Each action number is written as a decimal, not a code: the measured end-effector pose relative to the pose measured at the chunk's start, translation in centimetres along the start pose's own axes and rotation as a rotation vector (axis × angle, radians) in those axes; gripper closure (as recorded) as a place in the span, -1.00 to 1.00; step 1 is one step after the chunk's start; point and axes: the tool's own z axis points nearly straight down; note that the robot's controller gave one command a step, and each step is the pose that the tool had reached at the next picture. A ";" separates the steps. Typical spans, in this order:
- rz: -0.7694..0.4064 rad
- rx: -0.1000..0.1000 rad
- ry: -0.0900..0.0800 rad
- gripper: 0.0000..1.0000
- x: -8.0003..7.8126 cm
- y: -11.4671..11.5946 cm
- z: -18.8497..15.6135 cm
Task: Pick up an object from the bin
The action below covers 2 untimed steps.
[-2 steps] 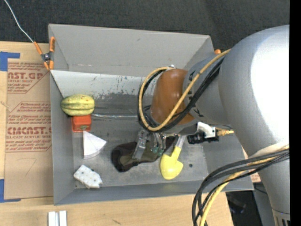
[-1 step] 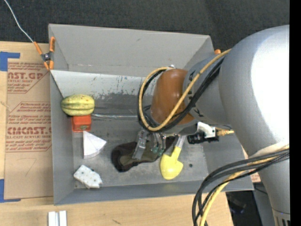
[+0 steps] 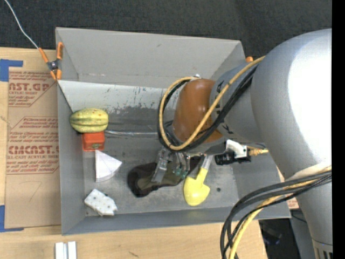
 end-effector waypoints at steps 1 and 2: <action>0.000 0.000 0.000 1.00 0.0 0.0 0.0; 0.002 -0.002 -0.006 1.00 0.8 -0.5 -0.1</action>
Offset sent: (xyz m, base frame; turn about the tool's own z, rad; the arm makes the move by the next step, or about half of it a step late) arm -0.0117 -0.0034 -0.0004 0.0035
